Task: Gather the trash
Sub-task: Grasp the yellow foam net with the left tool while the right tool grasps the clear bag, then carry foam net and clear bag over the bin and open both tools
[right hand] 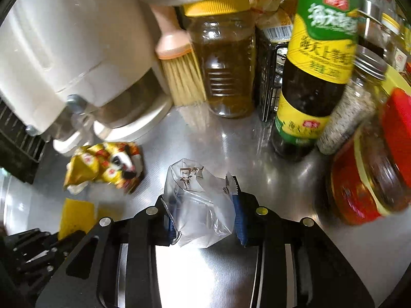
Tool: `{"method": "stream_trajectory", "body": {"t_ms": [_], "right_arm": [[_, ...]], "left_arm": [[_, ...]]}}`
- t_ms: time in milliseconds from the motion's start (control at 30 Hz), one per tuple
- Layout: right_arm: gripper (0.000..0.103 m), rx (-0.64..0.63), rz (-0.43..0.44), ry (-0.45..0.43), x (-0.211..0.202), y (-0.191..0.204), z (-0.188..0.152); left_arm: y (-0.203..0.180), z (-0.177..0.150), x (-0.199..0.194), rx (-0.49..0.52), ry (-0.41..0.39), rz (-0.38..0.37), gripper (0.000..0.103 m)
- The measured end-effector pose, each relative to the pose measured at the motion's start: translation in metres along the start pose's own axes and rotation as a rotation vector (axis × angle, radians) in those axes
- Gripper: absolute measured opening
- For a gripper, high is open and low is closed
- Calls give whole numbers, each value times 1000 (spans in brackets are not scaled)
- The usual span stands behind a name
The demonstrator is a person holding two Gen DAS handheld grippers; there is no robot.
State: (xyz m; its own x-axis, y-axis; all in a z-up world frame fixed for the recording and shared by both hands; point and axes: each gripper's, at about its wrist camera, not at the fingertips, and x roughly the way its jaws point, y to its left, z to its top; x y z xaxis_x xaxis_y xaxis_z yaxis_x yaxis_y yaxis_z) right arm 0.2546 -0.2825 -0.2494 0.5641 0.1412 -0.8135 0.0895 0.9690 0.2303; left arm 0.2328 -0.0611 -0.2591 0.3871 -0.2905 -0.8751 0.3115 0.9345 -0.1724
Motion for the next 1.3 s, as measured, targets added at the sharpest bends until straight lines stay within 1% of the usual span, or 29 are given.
{"method": "stream_trajectory", "body": {"t_ms": [100, 233, 367, 467, 600, 667, 800, 900, 967, 1067, 1100, 1200, 1300], "right_arm": [[36, -8, 31, -7, -19, 5, -14], [36, -38, 71, -13, -43, 20, -32], [36, -71, 111, -7, -68, 31, -59], [36, -83, 133, -5, -80, 38, -76], [36, -89, 162, -2, -100, 45, -95], [36, -98, 169, 2, -109, 48, -111], [36, -100, 190, 42, -121, 48, -144], [36, -88, 226, 101, -122, 47, -169], [36, -91, 237, 121, -121, 46, -180], [36, -102, 232, 152, -117, 46, -200], [36, -102, 229, 165, -114, 46, -206], [36, -90, 202, 217, -101, 42, -228], [36, -74, 187, 251, -89, 38, -243]], "left_arm": [[-4, -12, -12, 13, -4, 1, 10], [-8, -28, -36, 17, -30, 0, 10], [-10, -48, -64, 13, -56, 1, 10], [-11, -61, -78, 11, -64, 4, 10], [-13, -87, -96, 4, -69, 18, 10], [-13, -102, -104, 7, -74, 21, 10], [-14, -135, -115, 12, -74, 42, 10], [-12, -159, -119, -1, -56, 34, 10], [-11, -176, -118, -5, -41, 26, 10], [-11, -197, -112, -3, -11, 10, 10], [-11, -206, -106, -1, 16, 10, 10], [-10, -223, -90, -11, 67, 6, 10], [-11, -239, -70, -22, 113, 3, 10]]}}
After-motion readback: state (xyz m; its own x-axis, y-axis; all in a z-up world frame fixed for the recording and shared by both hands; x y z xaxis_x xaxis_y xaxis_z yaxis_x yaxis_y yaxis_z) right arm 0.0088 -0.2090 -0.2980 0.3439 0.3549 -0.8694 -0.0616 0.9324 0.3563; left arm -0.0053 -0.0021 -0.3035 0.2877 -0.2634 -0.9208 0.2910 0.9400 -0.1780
